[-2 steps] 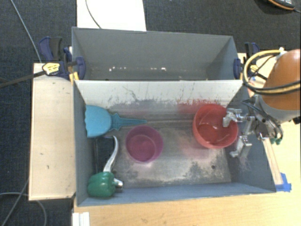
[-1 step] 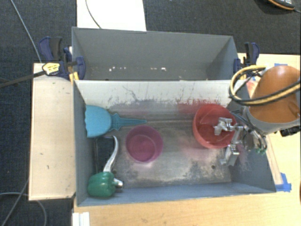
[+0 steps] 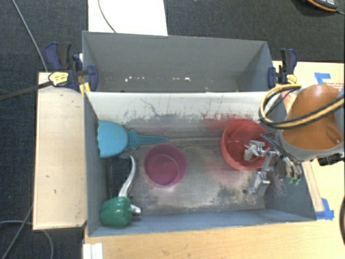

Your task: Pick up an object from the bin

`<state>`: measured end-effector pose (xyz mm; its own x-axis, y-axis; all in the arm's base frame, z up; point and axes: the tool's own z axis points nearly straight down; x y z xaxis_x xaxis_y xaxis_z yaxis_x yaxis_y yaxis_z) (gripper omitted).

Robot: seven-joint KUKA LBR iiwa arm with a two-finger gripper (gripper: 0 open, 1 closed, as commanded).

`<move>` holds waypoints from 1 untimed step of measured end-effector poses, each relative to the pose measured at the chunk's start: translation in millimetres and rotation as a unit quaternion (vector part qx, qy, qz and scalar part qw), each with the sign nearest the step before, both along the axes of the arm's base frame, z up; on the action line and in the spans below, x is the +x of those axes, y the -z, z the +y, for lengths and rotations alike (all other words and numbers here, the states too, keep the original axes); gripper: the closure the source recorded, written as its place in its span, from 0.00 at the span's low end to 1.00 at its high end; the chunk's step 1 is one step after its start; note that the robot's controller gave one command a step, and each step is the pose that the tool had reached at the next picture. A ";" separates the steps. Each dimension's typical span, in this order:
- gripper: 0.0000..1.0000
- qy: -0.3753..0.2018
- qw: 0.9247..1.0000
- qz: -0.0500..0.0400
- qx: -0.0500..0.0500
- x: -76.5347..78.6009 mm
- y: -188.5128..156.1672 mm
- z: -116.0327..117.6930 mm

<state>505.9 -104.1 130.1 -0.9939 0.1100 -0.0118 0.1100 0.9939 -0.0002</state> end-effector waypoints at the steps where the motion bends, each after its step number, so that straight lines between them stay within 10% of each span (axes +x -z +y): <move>1: 0.00 0.003 1.000 0.001 0.001 29.1 57.8 12.0</move>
Offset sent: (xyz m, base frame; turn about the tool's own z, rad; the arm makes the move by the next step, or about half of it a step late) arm -0.0162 0.0243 -0.0566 0.0774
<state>535.0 -92.1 72.3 -0.9932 0.1157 -0.0093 0.1157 0.9933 0.0013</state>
